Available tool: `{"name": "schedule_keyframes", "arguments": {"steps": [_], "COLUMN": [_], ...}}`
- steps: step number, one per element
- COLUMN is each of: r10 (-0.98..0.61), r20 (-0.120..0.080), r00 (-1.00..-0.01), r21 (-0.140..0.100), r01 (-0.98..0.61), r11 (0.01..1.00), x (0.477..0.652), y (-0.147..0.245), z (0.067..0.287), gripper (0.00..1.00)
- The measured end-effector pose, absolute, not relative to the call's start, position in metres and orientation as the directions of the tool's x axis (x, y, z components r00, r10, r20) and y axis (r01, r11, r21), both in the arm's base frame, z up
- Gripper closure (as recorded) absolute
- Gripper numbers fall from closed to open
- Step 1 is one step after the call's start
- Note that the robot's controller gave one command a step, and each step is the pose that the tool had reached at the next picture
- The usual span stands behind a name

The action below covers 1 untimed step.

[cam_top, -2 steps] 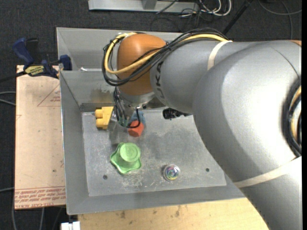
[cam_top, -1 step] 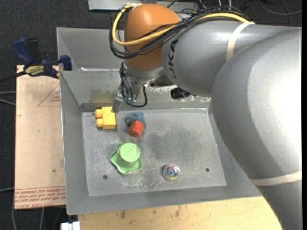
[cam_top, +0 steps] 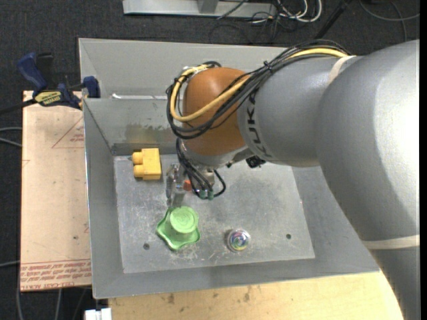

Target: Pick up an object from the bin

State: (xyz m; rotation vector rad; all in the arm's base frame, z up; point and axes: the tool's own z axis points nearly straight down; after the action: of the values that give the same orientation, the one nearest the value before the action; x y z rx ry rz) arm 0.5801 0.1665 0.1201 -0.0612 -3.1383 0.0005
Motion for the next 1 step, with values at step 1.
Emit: {"name": "schedule_keyframes", "arguments": {"steps": [1], "r10": [0.04], "r20": [0.0], "r00": [-0.999], "r21": [0.001], "r01": [0.04], "r11": [0.999], "x": [0.5812], "y": [0.1666], "z": [0.1211], "gripper": [0.0]}}
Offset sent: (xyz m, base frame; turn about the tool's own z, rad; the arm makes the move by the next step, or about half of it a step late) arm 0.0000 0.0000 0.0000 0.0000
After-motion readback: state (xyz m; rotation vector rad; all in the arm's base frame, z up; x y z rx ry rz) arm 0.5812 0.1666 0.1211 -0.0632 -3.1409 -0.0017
